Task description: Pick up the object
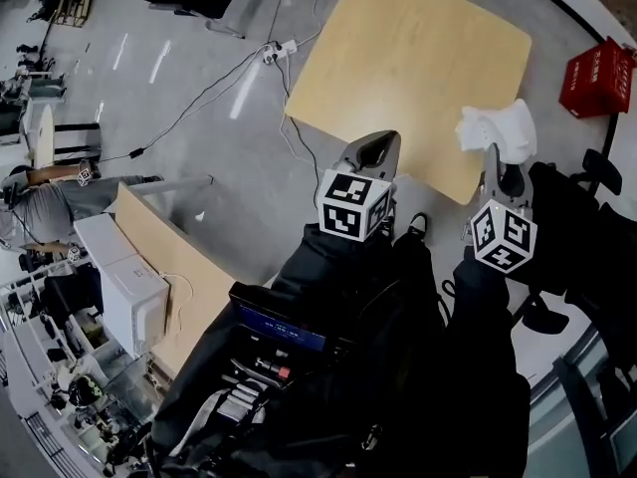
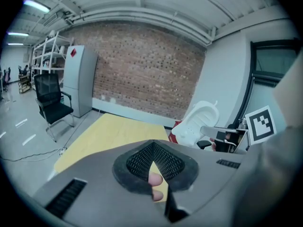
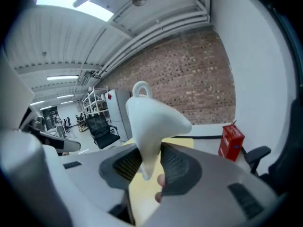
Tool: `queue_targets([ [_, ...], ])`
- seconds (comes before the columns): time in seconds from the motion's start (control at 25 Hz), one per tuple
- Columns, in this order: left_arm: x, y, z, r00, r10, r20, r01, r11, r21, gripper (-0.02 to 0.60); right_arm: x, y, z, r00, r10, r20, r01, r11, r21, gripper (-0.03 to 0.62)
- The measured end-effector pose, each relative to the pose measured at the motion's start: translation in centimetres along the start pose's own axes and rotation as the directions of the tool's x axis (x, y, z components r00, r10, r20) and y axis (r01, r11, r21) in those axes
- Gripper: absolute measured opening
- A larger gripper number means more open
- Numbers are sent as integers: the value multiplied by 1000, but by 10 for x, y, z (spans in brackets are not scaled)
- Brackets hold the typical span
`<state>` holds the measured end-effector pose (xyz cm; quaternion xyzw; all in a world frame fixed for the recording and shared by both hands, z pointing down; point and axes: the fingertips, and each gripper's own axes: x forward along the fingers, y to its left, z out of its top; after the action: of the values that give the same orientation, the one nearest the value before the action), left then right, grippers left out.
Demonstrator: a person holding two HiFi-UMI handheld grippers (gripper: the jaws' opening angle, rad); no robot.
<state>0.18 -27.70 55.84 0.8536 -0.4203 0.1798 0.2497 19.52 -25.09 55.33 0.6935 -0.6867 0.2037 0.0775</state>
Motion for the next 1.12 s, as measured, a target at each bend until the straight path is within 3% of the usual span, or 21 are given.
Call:
queue_targets([
  [0.28, -42, -28, 61, 991, -17, 133, 11, 999, 50, -5, -56, 24, 78, 990, -9, 143, 26, 993, -116, 126],
  [0.64, -87, -56, 117, 960, -43, 275, 14, 994, 108, -5, -100, 46, 144, 962, 2, 274, 54, 979, -196, 126],
  [0.84, -111, -69, 147, 932, -54, 359, 2, 990, 143, -5, -121, 54, 174, 941, 13, 338, 67, 972, -225, 126],
  [1.12, -154, -94, 187, 873, -76, 483, -20, 982, 189, -5, -159, 68, 215, 898, 43, 438, 75, 966, -248, 126],
])
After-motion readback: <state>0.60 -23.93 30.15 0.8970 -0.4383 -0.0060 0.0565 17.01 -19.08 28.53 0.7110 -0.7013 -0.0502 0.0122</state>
